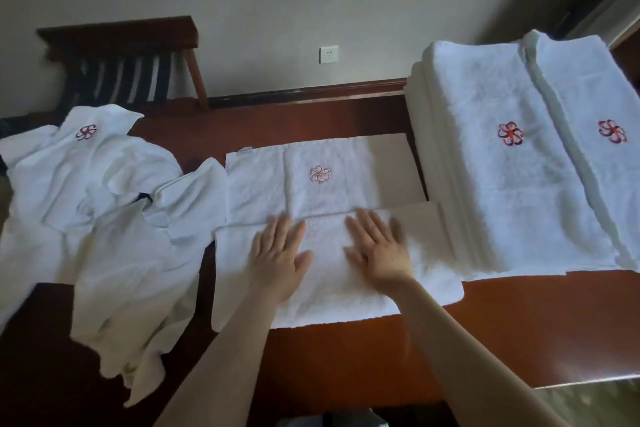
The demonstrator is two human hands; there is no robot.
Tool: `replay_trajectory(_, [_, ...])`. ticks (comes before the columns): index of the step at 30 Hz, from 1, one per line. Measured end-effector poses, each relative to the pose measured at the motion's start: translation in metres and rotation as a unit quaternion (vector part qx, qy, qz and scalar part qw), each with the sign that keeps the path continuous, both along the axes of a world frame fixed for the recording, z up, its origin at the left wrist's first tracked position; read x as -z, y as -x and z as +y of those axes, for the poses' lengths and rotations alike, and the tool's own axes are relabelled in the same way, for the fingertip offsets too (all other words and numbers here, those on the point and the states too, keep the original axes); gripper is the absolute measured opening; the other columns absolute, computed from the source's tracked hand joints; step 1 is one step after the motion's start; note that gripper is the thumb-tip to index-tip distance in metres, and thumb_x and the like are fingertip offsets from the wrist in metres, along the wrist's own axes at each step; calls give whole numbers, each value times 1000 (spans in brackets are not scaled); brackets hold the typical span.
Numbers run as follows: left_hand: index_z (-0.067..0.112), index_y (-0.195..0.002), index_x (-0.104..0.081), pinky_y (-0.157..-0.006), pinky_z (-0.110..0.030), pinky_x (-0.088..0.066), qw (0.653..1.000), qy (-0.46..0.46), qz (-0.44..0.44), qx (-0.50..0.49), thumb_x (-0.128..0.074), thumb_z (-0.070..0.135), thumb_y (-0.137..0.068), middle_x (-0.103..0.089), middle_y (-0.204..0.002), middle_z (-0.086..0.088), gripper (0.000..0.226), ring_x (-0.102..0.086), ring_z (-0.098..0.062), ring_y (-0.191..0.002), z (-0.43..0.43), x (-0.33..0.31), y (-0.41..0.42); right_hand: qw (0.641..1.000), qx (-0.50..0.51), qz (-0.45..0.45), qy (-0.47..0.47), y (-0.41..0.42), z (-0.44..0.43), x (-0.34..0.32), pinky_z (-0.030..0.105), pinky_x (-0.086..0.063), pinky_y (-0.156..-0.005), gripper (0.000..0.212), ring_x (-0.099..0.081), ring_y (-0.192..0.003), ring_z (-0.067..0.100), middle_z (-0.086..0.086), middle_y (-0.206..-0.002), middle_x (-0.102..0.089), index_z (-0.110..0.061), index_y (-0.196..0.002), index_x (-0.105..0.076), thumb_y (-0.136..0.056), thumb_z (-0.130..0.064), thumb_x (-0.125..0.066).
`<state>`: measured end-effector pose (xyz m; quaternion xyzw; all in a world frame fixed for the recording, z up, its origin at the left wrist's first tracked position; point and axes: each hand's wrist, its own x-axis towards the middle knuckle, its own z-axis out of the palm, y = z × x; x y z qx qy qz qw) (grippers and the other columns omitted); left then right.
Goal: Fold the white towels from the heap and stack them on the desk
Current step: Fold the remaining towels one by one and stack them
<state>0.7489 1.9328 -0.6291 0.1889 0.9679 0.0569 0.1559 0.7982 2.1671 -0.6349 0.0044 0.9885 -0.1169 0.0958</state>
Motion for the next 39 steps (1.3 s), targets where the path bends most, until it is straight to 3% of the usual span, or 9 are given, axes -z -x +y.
replay_trajectory(2, [39, -140, 33, -115, -42, 17, 999, 34, -21, -26, 3, 77, -82, 41, -149, 5, 75, 37, -18, -138, -7, 1, 10, 997, 79, -4, -11, 0, 30, 1, 33, 15, -115, 62, 6, -148, 10, -8, -161, 3, -35, -153, -5, -97, -58, -17])
replay_trajectory(5, [37, -142, 33, -114, -45, 17, 998, 44, -27, -46, 5, 86, -74, 42, -149, 2, 88, 38, -21, -137, -13, 2, 14, 995, 102, -7, -12, -4, 55, -4, 27, 12, -116, 67, 5, -148, 13, 0, -162, 0, -26, -155, -7, -95, -57, -9])
replay_trajectory(11, [37, -143, 30, -115, -46, 16, 996, 56, -56, -46, 4, 86, -71, 39, -151, 2, 91, 36, -22, -139, -9, -5, 17, 993, 112, -22, -19, 0, 47, -11, 34, 6, -119, 68, 4, -149, 18, 4, -162, 0, -22, -155, -6, -94, -53, -8])
replay_trajectory(15, [33, -147, -21, -116, -44, -10, 993, -11, -60, -99, -25, 71, -89, -3, -157, 3, 69, -4, -24, -145, -4, -20, 28, 993, 118, -1, -3, 8, 43, -24, 38, -6, -119, 61, -13, -146, 23, 7, -158, -22, -15, -152, -23, -100, -45, -31])
replay_trajectory(18, [14, -129, -48, -100, -40, -33, 984, -73, 12, -163, -48, 43, -95, -36, -139, -7, 45, -37, -30, -127, -5, -34, 46, 990, 134, 30, 24, 25, 39, -40, 39, -19, -115, 57, -22, -142, 22, 5, -150, -36, -14, -147, -33, -99, -44, -39])
replay_trajectory(24, [10, -144, -33, -108, -40, -30, 977, -49, -67, -196, -47, 31, -96, -23, -151, -12, 54, -26, -32, -136, -14, -39, 106, 987, 142, 30, 74, 91, 43, -56, 42, -35, -103, 50, -39, -127, 32, 12, -139, -47, -8, -141, -40, -97, -31, -48])
replay_trajectory(29, [13, -138, -38, -112, -38, -21, 978, -11, -21, -206, -48, 27, -91, -27, -145, -11, 50, -19, -31, -136, -29, -28, 138, 982, 167, 4, 84, 139, 51, -51, 39, -37, -100, 48, -41, -125, 31, 11, -139, -45, -11, -140, -41, -95, -27, -50])
replay_trajectory(35, [6, -127, -48, -92, -42, -39, 978, -11, 56, -198, -55, 15, -87, -36, -136, -15, 41, -44, -36, -113, -12, -35, 195, 982, 174, -14, 68, 188, 60, -43, 40, -43, -93, 50, -42, -122, 33, 11, -139, -42, -12, -141, -42, -92, -20, -51])
replay_trajectory(39, [8, -133, -43, -92, -43, -46, 983, 19, -13, -183, -52, 14, -91, -32, -143, -10, 43, -48, -35, -116, -16, -36, 234, 984, 163, -67, 40, 214, 69, -44, 38, -44, -87, 52, -46, -115, 38, 8, -140, -36, -16, -142, -41, -91, -13, -49])
